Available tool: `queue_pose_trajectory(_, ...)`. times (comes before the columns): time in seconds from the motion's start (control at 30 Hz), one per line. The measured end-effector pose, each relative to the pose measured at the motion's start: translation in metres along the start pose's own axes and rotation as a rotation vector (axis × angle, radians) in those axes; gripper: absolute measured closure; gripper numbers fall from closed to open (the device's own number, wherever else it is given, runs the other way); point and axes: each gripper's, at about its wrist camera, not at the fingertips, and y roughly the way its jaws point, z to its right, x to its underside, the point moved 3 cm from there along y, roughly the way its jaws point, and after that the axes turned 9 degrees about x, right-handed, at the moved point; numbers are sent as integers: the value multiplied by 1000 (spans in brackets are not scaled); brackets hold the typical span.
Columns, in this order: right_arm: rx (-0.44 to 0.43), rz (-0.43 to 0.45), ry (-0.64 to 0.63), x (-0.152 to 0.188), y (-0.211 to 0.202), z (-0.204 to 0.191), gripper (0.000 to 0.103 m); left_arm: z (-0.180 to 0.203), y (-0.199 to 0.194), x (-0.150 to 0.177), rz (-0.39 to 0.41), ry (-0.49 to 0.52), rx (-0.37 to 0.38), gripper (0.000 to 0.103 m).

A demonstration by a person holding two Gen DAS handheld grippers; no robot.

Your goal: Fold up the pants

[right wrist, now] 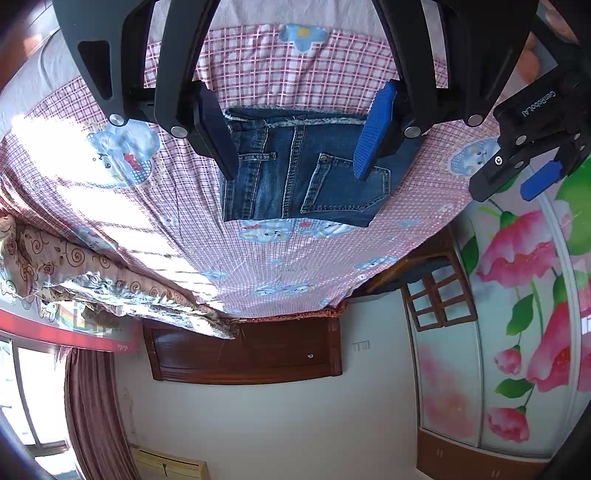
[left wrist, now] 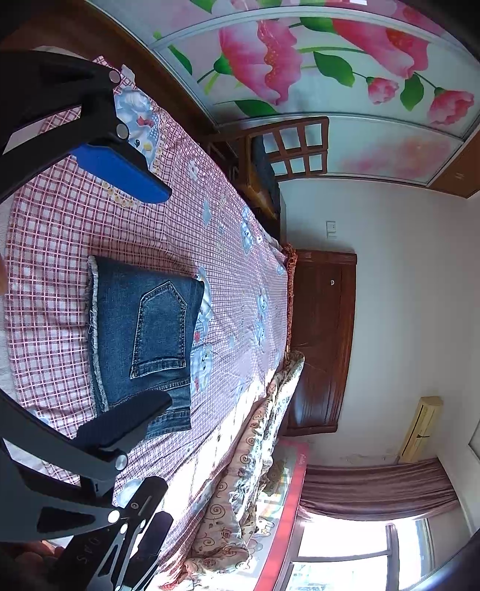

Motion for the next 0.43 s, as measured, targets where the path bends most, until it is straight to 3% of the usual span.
queue_pose_trajectory(0.43,-5,-9,12,1,2,1,39,4,6,4,-42,19,13,2)
